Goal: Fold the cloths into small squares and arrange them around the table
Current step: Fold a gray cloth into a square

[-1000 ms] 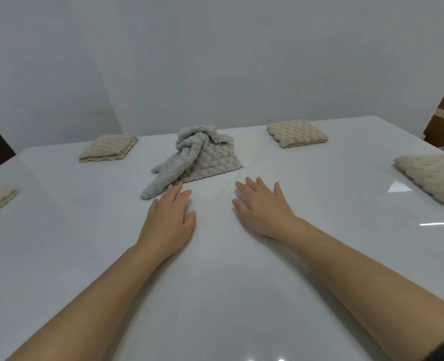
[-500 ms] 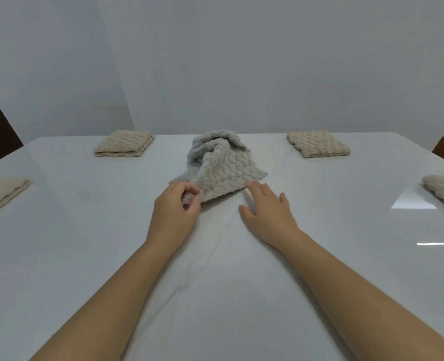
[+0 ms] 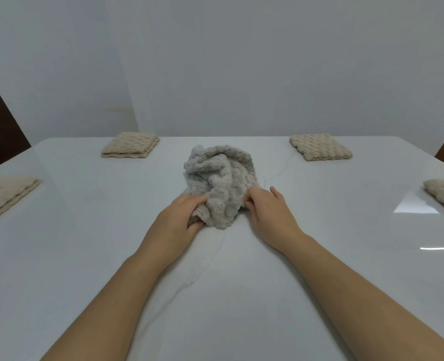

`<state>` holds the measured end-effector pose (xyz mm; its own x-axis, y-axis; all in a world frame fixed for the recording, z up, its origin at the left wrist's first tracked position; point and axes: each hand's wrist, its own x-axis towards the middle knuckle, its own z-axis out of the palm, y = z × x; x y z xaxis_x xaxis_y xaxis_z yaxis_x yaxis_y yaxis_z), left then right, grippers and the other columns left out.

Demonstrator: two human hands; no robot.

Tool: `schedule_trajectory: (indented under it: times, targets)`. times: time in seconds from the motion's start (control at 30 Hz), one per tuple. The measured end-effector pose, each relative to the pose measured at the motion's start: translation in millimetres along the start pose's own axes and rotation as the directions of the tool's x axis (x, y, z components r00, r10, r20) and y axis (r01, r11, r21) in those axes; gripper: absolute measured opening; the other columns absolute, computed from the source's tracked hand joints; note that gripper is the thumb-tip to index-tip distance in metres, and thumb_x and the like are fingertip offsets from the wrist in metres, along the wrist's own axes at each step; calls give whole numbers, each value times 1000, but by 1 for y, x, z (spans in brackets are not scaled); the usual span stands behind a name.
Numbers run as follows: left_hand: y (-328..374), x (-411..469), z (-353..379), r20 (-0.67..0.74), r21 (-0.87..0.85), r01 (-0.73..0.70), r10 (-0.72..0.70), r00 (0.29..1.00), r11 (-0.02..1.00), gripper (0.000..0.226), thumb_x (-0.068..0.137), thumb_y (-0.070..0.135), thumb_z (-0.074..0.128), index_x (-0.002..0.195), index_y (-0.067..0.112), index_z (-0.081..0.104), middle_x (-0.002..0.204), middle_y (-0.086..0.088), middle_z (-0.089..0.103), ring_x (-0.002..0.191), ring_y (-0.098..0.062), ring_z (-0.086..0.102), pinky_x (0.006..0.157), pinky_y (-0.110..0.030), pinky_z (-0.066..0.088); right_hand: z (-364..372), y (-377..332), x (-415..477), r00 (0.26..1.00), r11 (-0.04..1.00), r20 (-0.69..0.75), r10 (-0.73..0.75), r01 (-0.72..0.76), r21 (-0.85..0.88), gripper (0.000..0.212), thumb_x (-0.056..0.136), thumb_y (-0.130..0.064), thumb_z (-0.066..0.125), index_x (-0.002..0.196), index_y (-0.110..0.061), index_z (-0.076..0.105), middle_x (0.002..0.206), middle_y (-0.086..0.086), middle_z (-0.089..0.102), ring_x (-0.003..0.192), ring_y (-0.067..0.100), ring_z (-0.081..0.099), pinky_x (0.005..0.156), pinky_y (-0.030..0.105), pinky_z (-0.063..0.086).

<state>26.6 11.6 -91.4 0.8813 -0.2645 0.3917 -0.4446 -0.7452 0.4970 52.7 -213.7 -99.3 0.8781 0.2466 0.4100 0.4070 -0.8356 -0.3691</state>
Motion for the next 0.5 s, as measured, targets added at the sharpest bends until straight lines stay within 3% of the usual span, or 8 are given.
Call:
schedule_trajectory:
  times: [0.07,0.13,0.23,0.33,0.4,0.5]
  targets:
    - [-3,1,0,-118,-11,10,-11,993,1000,26,85,11,67,107,24,69,101,12,52,90,-2,52,82,-19,45,-2,-3,-1,996,998,-88,-12,17,57,14,100,-8,37,90,-14,46,80,1,56,76,25,49,92,38,37]
    - [-2,2,-1,-234,-71,-33,15,972,997,23,80,-1,65,94,17,69,101,11,54,91,1,53,80,-7,40,-6,-6,-5,978,990,-210,7,23,141,13,101,-10,37,93,-12,47,76,4,56,70,27,46,69,40,39]
    - [5,-1,-4,-283,-213,-63,0,959,975,33,77,-13,54,84,19,61,90,15,63,82,6,56,71,-6,39,-18,-9,-13,972,979,-236,16,32,199,14,103,-18,38,103,-13,51,70,2,55,59,24,49,58,38,38]
    - [13,-7,-6,-271,-285,-68,-13,962,956,30,77,-1,44,83,26,55,73,9,59,63,-5,50,57,-14,36,-35,-9,-22,996,992,-90,-13,24,123,23,104,-27,40,101,-15,60,62,-5,55,55,15,50,60,36,40]
    - [18,-8,-9,-241,-333,-61,-22,970,941,30,78,4,40,82,30,54,65,5,55,57,-10,46,53,-19,34,-45,-8,-27,997,996,80,19,-26,80,33,102,-31,43,83,-12,63,53,-5,52,49,10,43,59,36,40]
    - [19,-12,-11,-69,-380,5,-34,997,925,27,80,14,40,76,32,59,55,8,50,49,-7,40,50,-22,31,-61,-8,-32,936,981,332,118,-163,109,44,98,-32,50,66,-2,53,43,-9,46,43,9,35,54,31,37]
